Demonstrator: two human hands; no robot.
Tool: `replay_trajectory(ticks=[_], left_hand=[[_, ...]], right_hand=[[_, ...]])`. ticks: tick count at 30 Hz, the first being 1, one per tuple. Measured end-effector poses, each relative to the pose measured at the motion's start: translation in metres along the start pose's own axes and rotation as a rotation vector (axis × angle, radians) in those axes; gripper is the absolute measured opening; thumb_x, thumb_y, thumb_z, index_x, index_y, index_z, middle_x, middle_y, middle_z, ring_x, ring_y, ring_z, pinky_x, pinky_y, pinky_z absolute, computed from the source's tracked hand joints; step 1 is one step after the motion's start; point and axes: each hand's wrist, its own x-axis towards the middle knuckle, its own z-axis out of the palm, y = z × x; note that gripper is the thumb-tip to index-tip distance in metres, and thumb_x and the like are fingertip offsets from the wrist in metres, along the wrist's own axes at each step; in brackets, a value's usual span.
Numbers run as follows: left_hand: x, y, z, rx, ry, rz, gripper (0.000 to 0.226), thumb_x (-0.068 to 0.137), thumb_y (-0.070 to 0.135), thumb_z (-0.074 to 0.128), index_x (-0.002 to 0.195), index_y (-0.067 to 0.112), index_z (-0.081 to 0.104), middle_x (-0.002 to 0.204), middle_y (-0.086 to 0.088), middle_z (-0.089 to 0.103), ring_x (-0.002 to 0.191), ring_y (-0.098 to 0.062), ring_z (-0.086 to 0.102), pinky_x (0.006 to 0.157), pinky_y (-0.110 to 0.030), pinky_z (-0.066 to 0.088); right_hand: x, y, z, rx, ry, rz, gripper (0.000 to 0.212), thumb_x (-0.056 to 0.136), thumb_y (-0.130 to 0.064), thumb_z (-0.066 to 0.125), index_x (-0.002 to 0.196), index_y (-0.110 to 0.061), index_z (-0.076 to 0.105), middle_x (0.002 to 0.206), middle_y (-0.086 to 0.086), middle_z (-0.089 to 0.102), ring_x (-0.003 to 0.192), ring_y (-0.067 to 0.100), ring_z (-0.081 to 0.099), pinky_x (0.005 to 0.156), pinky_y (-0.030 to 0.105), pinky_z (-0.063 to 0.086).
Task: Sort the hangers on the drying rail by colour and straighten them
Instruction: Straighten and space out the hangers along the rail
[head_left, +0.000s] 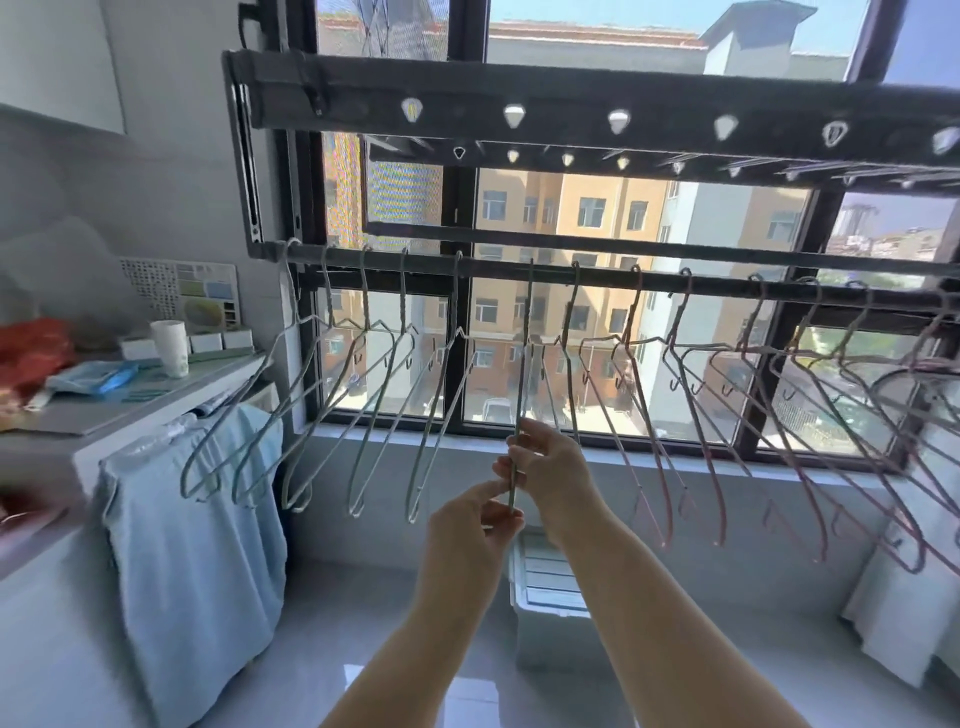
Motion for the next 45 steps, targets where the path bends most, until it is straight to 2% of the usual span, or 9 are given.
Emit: replay_trajectory(ticks=[10,13,16,20,23,27,29,41,45], left_hand=[[0.000,0.001,-0.007,0.052,0.015,0.059,0.032,0.079,0.015,0.068,0.110,0.021,0.062,0.083,0.008,0.070,0.070,0.008,0.060,0.066,0.004,0.039],[0.001,0.000,-0.010,0.058,0.025,0.061,0.033,0.078,0.014,0.068,0.110,0.020,0.062,0.085,0.006,0.072,0.071,0.004,0.062,0.068,0.003,0.040],[0.002,-0.002,-0.014,0.063,0.037,0.057,0.034,0.077,0.013,0.069,0.110,0.020,0.062,0.084,0.004,0.072,0.074,-0.001,0.065,0.073,-0.003,0.044],[0.004,-0.005,-0.018,0.060,0.038,0.048,0.034,0.077,0.012,0.069,0.110,0.020,0.062,0.084,0.004,0.072,0.075,-0.003,0.065,0.079,-0.014,0.049],[0.005,-0.007,-0.020,0.067,0.035,0.046,0.034,0.078,0.013,0.068,0.110,0.020,0.062,0.084,0.003,0.072,0.075,-0.004,0.064,0.082,-0.017,0.050],[0.006,-0.009,-0.021,0.064,0.038,0.067,0.033,0.078,0.013,0.068,0.110,0.019,0.062,0.085,0.004,0.071,0.074,-0.001,0.063,0.076,-0.006,0.046],[0.006,-0.012,-0.022,0.061,0.028,0.073,0.033,0.078,0.014,0.068,0.110,0.019,0.062,0.084,0.005,0.071,0.073,0.000,0.063,0.076,-0.006,0.047],[0.011,-0.019,-0.026,0.073,0.020,0.081,0.029,0.077,0.014,0.070,0.105,0.018,0.063,0.078,0.008,0.068,0.068,0.006,0.059,0.071,-0.001,0.043],[0.011,-0.020,-0.026,0.089,0.016,0.082,0.031,0.078,0.016,0.068,0.109,0.019,0.062,0.085,0.006,0.071,0.073,0.001,0.062,0.072,0.000,0.042]], right_hand=[[-0.002,-0.001,0.006,0.004,-0.022,0.003,0.036,0.090,0.005,0.047,0.125,-0.003,0.048,0.089,0.005,0.051,0.067,0.014,0.057,0.063,0.022,0.054],[0.000,0.000,0.009,0.007,-0.024,-0.006,0.035,0.090,0.006,0.047,0.124,-0.003,0.048,0.089,0.006,0.051,0.068,0.016,0.057,0.069,0.027,0.054],[0.002,0.003,0.014,0.017,-0.028,0.000,0.033,0.089,0.007,0.047,0.120,-0.004,0.051,0.091,0.007,0.052,0.071,0.018,0.058,0.075,0.032,0.053],[0.003,0.003,0.019,0.043,-0.049,0.002,0.026,0.090,0.007,0.046,0.107,-0.012,0.051,0.090,0.006,0.052,0.070,0.017,0.057,0.071,0.029,0.054],[0.005,0.004,0.021,0.045,-0.044,0.005,0.027,0.090,0.007,0.046,0.112,-0.008,0.051,0.091,0.006,0.051,0.068,0.017,0.057,0.069,0.027,0.054],[0.007,0.006,0.024,0.018,-0.021,0.012,0.037,0.090,0.007,0.046,0.125,-0.004,0.047,0.093,0.008,0.051,0.068,0.017,0.057,0.071,0.029,0.054],[0.008,0.006,0.024,0.006,-0.018,0.016,0.039,0.090,0.007,0.046,0.128,-0.003,0.046,0.094,0.007,0.051,0.069,0.017,0.057,0.074,0.031,0.054],[0.005,0.004,0.033,-0.028,0.007,0.007,0.038,0.091,0.006,0.046,0.127,-0.005,0.047,0.093,0.004,0.052,0.068,0.014,0.056,0.069,0.025,0.054],[0.004,0.004,0.033,-0.036,0.015,0.011,0.037,0.091,0.005,0.045,0.127,-0.006,0.046,0.092,0.004,0.052,0.072,0.016,0.058,0.077,0.030,0.054]])
